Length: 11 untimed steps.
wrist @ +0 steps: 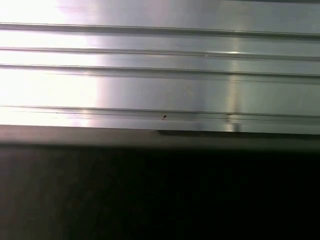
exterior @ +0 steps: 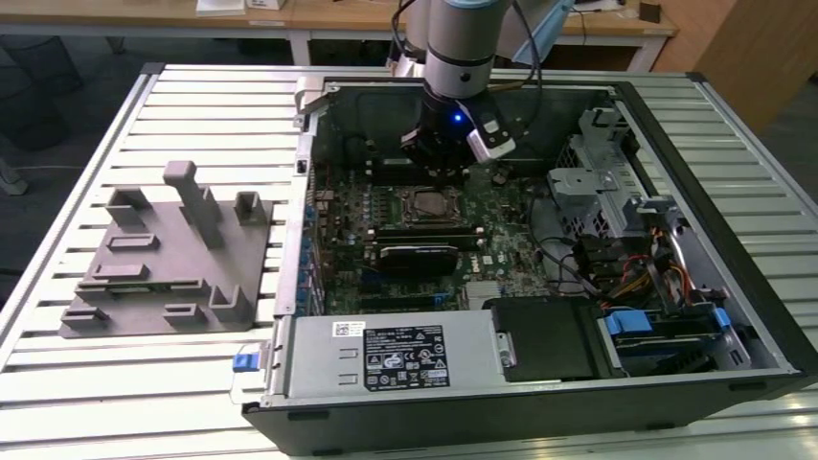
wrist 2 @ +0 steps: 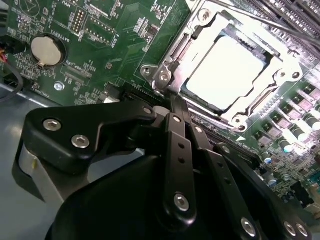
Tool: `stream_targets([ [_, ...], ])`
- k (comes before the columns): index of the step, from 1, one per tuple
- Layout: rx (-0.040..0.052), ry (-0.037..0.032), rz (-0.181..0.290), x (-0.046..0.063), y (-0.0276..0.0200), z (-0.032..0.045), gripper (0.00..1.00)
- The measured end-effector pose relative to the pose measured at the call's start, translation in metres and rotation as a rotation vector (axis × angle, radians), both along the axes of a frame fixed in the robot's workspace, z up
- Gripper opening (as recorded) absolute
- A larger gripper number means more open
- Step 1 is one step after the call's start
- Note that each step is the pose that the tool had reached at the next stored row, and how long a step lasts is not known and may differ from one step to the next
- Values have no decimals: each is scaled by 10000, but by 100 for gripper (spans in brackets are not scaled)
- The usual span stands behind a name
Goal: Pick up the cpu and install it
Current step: 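Install the first cpu locking lever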
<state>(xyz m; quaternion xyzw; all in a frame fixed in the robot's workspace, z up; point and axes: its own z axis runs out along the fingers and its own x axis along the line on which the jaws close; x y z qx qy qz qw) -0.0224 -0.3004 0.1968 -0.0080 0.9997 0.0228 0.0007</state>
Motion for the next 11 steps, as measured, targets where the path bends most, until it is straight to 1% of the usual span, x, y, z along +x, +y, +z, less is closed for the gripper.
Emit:
stream_targets([
  [5, -17, 13, 0, -1, -3, 109, 11],
  [7, -31, 12, 1, 0, -3, 113, 11],
  [9, -35, 13, 2, 0, -27, 113, 11],
  [11, -34, 14, 1, 0, -38, 112, 11],
])
